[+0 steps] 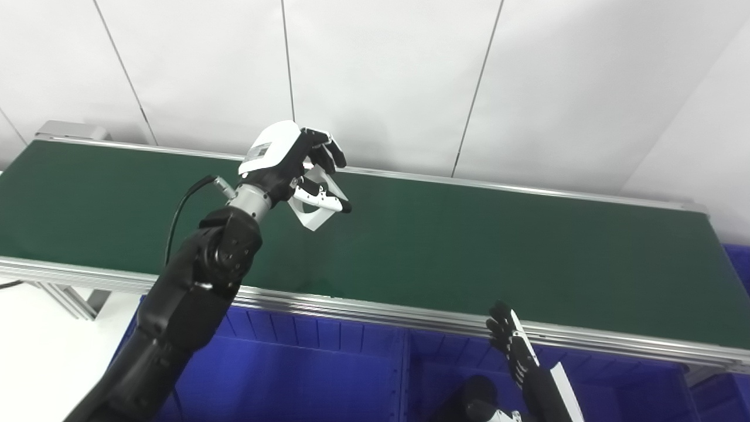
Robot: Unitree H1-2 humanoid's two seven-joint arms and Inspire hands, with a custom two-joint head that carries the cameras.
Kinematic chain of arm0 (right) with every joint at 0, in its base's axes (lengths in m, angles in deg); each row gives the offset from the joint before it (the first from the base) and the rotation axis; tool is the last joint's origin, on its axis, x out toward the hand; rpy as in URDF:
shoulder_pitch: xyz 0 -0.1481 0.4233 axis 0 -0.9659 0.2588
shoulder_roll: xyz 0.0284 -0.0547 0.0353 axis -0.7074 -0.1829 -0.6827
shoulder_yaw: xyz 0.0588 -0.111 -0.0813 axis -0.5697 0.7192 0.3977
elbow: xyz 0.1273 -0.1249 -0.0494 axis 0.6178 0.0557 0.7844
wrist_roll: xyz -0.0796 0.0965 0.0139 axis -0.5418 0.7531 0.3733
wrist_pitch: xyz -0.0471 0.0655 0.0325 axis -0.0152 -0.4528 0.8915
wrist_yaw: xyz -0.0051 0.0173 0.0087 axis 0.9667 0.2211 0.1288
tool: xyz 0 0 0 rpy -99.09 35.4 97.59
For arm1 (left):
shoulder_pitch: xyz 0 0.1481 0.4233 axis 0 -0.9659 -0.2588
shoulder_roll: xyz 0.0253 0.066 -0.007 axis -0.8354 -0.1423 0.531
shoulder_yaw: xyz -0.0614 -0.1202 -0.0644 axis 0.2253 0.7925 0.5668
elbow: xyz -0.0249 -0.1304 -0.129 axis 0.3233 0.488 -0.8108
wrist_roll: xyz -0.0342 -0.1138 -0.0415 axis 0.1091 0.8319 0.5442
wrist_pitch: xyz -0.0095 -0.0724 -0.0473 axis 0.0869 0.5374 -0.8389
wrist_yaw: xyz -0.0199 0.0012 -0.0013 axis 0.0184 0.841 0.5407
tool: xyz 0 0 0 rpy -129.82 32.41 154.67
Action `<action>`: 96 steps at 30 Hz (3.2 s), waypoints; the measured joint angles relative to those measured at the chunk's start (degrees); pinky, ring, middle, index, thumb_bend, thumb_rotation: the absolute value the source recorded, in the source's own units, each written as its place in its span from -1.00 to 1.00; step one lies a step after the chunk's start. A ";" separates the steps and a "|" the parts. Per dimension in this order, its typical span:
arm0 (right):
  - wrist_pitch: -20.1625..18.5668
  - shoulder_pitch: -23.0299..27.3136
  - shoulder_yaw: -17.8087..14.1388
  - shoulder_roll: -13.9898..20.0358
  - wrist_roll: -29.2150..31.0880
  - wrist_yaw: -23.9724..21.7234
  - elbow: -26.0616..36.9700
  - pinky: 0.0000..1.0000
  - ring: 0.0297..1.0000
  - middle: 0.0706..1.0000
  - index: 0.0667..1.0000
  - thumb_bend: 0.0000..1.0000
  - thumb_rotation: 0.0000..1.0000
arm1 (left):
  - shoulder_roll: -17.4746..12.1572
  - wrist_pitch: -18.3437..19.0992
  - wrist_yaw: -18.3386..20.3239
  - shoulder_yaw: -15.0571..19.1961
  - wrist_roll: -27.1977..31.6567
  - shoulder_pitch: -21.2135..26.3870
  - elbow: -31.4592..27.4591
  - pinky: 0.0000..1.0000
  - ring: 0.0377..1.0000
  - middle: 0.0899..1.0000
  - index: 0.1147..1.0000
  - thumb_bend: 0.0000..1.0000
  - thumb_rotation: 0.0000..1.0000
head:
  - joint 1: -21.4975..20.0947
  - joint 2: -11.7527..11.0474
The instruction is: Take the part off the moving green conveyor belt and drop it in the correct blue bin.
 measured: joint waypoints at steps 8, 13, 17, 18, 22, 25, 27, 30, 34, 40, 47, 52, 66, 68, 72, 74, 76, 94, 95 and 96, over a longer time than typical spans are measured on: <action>-0.07 0.04 0.28 -0.33 -0.71 0.00 0.14 0.84 0.93 0.95 1.00 0.98 0.28 | 0.29 0.39 1.66 4.46 6.53 -7.82 -10.46 -0.32 -0.25 -0.13 -0.09 0.00 -1.00 | -2.28 1.84; -0.42 0.03 0.56 -0.97 -1.41 0.01 0.62 0.85 0.92 0.94 1.00 1.00 0.26 | 0.32 0.07 2.30 4.37 7.43 -13.04 -14.46 -0.25 -0.21 -0.12 -0.12 0.00 -1.00 | -5.52 2.63; -1.24 -0.77 0.88 -1.96 -2.00 0.09 2.32 0.85 0.93 0.96 1.00 1.00 0.29 | 0.50 -2.39 2.32 3.62 8.81 -18.43 -13.84 -0.19 -0.18 -0.13 -0.13 0.00 -1.00 | -7.47 4.04; -1.54 -0.86 0.96 -2.06 -2.07 0.08 2.73 0.85 0.93 0.96 1.00 1.00 0.29 | 0.52 -2.90 2.32 3.40 9.20 -19.67 -13.49 -0.22 -0.18 -0.12 -0.13 0.00 -1.00 | -7.82 4.30; -4.16 -0.91 1.29 -2.37 -3.26 0.06 4.34 0.85 0.94 0.96 1.00 0.99 0.30 | 0.71 -4.95 2.84 2.21 11.12 -23.08 -13.38 -0.44 -0.33 -0.17 -0.07 -0.01 -1.00 | -9.14 5.10; -6.43 -1.07 1.83 -2.60 -4.61 -0.04 5.92 0.84 0.94 0.96 1.00 1.00 0.33 | 0.42 -4.95 4.62 0.98 11.09 -25.26 -14.02 -0.40 -0.33 -0.17 -0.06 -0.02 -1.00 | -10.11 5.36; -7.14 -1.23 2.10 -2.99 -5.15 -0.04 6.99 0.86 0.94 0.96 1.00 1.00 0.32 | 0.33 -4.94 5.97 -0.28 11.08 -26.70 -14.31 -0.33 -0.29 -0.16 -0.06 -0.01 -1.00 | -11.77 6.33; -9.28 -1.39 2.65 -3.42 -5.86 -0.19 7.96 0.83 0.93 0.95 1.00 1.00 0.30 | -0.51 -4.94 8.50 -2.15 10.90 -28.05 -14.30 -0.37 -0.32 -0.18 -0.06 -0.01 -1.00 | -13.18 6.59; -12.83 -1.76 2.93 -3.68 -7.13 -0.33 9.27 0.76 0.91 0.96 1.00 0.94 0.29 | -2.19 -4.71 10.50 -3.34 9.57 -28.20 -14.24 -0.30 -0.30 -0.17 -0.07 -0.01 -1.00 | -14.33 6.15; -14.67 -2.80 3.92 -3.61 -8.82 -0.62 10.34 0.75 0.91 0.98 1.00 0.90 0.28 | -3.08 -4.11 12.53 -5.06 7.33 -28.15 -13.66 -0.22 -0.28 -0.16 -0.06 -0.01 -1.00 | -15.55 5.10; -16.28 -2.76 4.84 -3.58 -9.95 -0.63 10.39 0.76 0.91 0.98 1.00 0.94 0.29 | -3.64 -3.71 14.21 -6.26 4.80 -28.03 -13.26 -0.01 -0.19 -0.01 -0.09 -0.01 -1.00 | -20.12 4.92; -16.96 -2.67 5.25 -4.22 -10.51 -0.60 10.33 0.70 0.92 0.98 1.00 0.95 0.26 | -3.63 -3.48 14.24 -6.10 2.38 -27.94 -11.59 0.25 0.37 0.46 0.14 0.21 -0.96 | -22.32 4.66; -16.95 -2.71 5.05 -3.16 -10.47 -0.35 9.82 0.79 0.90 0.98 1.00 0.98 0.31 | -0.45 0.12 12.83 -5.62 -1.59 -28.47 -9.79 0.42 0.76 0.93 0.81 0.48 -0.78 | -18.01 3.78; -16.95 -2.69 5.06 -3.11 -10.84 -0.31 9.83 0.76 0.90 0.97 1.00 0.98 0.31 | -0.05 0.34 12.76 -5.16 -0.85 -28.58 -9.78 0.47 0.82 0.98 0.86 0.54 -0.68 | -18.37 3.78; -16.95 -2.63 4.99 -3.11 -9.88 -0.33 9.75 0.83 0.94 1.00 1.00 0.97 0.21 | 0.50 -2.40 12.69 -2.86 7.31 -29.29 -8.93 0.70 0.91 1.00 0.93 0.67 -0.37 | -19.51 3.08; -16.95 -2.59 4.84 -3.12 -8.82 -0.37 9.51 0.85 0.95 1.00 1.00 0.99 0.21 | 0.64 -5.44 12.69 -2.04 11.52 -29.76 -7.68 0.77 0.94 1.00 0.96 0.71 -0.29 | -20.13 2.90; -16.95 -2.54 4.79 -3.12 -8.50 -0.34 8.67 0.85 0.96 1.00 1.00 1.00 0.29 | 1.08 -8.52 12.72 -1.14 16.80 -30.62 -6.82 0.86 0.96 1.00 0.99 0.76 -0.24 | -21.79 1.94; -13.03 -3.24 4.54 -2.72 -4.82 1.17 6.58 0.98 1.00 1.00 1.00 1.00 0.41 | 5.47 -12.65 15.86 0.41 41.41 -35.71 -9.97 1.00 1.00 1.00 1.00 0.91 -0.23 | -20.92 0.00; -13.01 -3.26 4.55 -2.73 -4.82 1.23 6.58 0.97 1.00 1.00 1.00 1.00 0.42 | 5.44 -12.65 15.86 0.49 41.53 -36.02 -9.97 0.99 1.00 1.00 1.00 0.92 -0.22 | -21.53 -0.52; -12.99 -3.28 4.56 -2.73 -4.86 1.33 6.57 0.97 1.00 1.00 1.00 1.00 0.43 | 5.42 -12.71 15.85 0.63 41.57 -36.38 -9.96 0.98 1.00 1.00 1.00 0.92 -0.21 | -21.53 -0.53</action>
